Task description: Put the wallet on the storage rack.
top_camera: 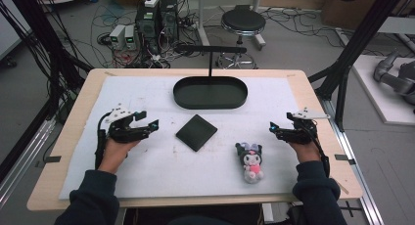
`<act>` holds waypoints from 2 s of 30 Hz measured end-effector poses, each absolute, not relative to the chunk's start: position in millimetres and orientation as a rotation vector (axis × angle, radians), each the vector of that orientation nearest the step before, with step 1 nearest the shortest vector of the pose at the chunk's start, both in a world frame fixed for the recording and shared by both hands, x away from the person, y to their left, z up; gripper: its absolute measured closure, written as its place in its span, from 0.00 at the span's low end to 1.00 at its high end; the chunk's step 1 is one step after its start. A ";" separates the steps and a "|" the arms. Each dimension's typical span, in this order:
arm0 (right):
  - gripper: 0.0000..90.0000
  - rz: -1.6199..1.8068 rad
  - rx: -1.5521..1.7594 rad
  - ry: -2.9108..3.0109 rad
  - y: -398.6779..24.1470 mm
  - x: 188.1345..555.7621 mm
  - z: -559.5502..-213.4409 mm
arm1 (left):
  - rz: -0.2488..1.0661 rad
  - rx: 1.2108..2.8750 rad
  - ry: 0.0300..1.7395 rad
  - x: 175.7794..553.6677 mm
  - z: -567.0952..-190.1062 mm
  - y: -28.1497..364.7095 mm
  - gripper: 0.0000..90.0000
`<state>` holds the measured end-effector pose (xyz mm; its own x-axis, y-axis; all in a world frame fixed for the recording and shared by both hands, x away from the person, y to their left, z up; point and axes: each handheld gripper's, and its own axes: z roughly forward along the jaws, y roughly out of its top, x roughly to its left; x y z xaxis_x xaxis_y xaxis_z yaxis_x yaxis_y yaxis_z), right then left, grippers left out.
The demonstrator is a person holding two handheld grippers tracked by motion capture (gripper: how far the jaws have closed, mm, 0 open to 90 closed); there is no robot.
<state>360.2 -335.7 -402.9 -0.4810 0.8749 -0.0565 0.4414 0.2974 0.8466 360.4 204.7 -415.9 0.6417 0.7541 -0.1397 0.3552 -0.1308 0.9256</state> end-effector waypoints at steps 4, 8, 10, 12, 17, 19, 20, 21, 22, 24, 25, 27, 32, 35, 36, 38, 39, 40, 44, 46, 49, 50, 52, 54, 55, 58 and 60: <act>0.24 1.106 1.171 2.040 -337.0 360.0 -402.0 | 0.329 1.790 0.901 376.6 -426.1 173.5 0.48; 0.24 1.101 1.174 2.051 -336.7 361.7 -403.4 | 0.241 1.850 0.927 390.6 -435.2 154.0 0.50; 0.24 1.101 1.169 2.057 -336.4 362.2 -403.9 | 0.227 1.862 0.919 395.8 -434.3 144.2 0.50; 0.24 1.102 1.170 2.057 -336.2 362.1 -403.8 | 0.226 1.879 0.912 398.0 -433.9 139.1 0.50; 0.24 1.111 1.161 2.062 -336.7 361.2 -403.3 | 0.191 2.009 0.952 406.0 -448.0 122.5 0.50; 0.24 1.109 1.156 2.067 -336.8 361.9 -403.8 | 0.134 1.986 0.957 407.4 -449.0 123.5 0.56; 0.24 1.113 1.161 2.066 -336.1 362.2 -404.0 | 0.124 1.987 0.943 406.8 -449.0 123.2 0.62; 0.24 1.109 1.161 2.071 -335.6 362.4 -404.2 | 0.135 1.994 0.937 406.2 -448.7 122.6 0.67; 0.24 1.110 1.160 2.071 -334.9 362.8 -404.5 | 0.144 1.994 0.942 406.0 -448.0 122.8 0.68; 0.24 1.108 1.155 2.075 -334.4 363.0 -404.7 | 0.145 1.991 0.944 406.4 -447.4 123.9 0.72; 0.24 1.109 1.153 2.076 -333.8 363.2 -404.8 | 0.149 1.982 0.952 406.5 -447.3 124.7 0.76; 0.24 1.107 1.152 2.079 -333.2 362.7 -404.7 | 0.160 1.972 0.946 406.5 -445.2 126.9 0.92; 0.24 1.110 1.163 2.063 -335.6 362.4 -404.0 | 0.108 1.959 0.941 406.4 -444.6 127.8 0.97; 0.24 1.111 1.165 2.060 -336.1 362.1 -403.8 | 0.042 1.902 0.961 407.2 -441.3 135.4 0.97; 0.24 1.109 1.165 2.062 -336.5 362.1 -403.8 | 0.030 1.878 0.959 406.6 -437.3 140.1 0.97; 0.24 1.108 1.165 2.062 -336.7 362.2 -404.0 | 0.030 1.842 0.949 404.7 -431.4 145.5 0.97; 0.24 1.108 1.166 2.062 -336.6 362.1 -404.1 | 0.041 1.827 0.941 403.5 -428.0 148.5 0.97; 0.24 1.107 1.166 2.063 -336.6 362.0 -404.2 | 0.059 1.813 0.937 402.1 -424.6 151.9 0.97; 0.24 1.105 1.171 2.064 -336.9 361.3 -404.0 | 0.121 1.781 0.947 398.9 -414.4 165.3 0.97; 0.24 1.110 1.173 2.063 -337.1 361.1 -403.9 | 0.171 1.771 0.951 396.8 -406.3 175.1 0.97; 0.24 1.108 1.173 2.064 -337.4 361.2 -404.0 | 0.263 1.764 0.948 392.7 -392.4 185.7 0.97; 0.24 1.108 1.174 2.064 -337.2 361.1 -404.0 | 0.320 1.781 0.940 390.1 -383.6 189.8 0.97; 0.24 1.107 1.171 2.063 -337.3 361.0 -403.8 | 0.348 1.799 0.924 387.2 -377.1 190.3 0.97; 0.24 1.108 1.171 2.058 -337.5 361.0 -403.7 | 0.350 1.805 0.916 385.3 -375.8 189.0 0.97; 0.24 1.108 1.171 2.058 -337.5 361.0 -403.7 | 0.354 1.821 0.909 383.3 -375.4 186.3 0.97; 0.24 1.107 1.176 2.059 -337.6 361.2 -403.9 | 0.353 1.860 0.872 376.8 -378.1 175.5 0.97; 0.24 1.107 1.174 2.059 -337.5 360.9 -403.8 | 0.322 1.859 0.855 371.8 -381.8 167.0 0.97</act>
